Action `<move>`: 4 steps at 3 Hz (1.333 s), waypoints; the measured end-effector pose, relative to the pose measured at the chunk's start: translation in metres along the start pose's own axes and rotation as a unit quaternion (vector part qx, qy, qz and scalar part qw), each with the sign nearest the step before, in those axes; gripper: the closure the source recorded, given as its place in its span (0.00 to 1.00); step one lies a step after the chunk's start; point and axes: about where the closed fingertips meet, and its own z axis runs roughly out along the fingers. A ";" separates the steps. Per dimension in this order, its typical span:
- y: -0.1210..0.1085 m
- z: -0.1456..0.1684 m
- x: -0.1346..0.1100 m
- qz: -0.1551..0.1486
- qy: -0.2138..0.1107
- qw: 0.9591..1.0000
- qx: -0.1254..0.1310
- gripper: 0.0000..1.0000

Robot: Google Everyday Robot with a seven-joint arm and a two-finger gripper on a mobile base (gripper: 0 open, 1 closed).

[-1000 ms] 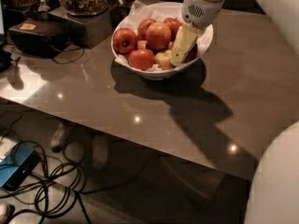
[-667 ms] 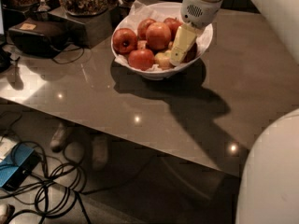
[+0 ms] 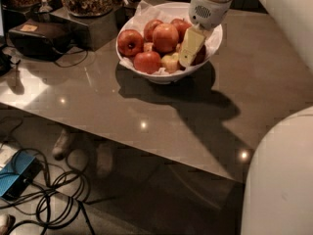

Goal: Pick apple from white bowl

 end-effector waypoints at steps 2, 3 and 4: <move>0.000 0.000 0.000 0.000 0.000 1.000 0.000 0.81; 0.000 0.000 0.000 0.000 0.000 1.000 0.000 1.00; 0.000 0.000 0.000 0.000 0.000 1.000 0.000 1.00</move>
Offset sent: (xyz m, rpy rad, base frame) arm 0.0000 0.0000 0.0000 0.0000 0.0000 0.0000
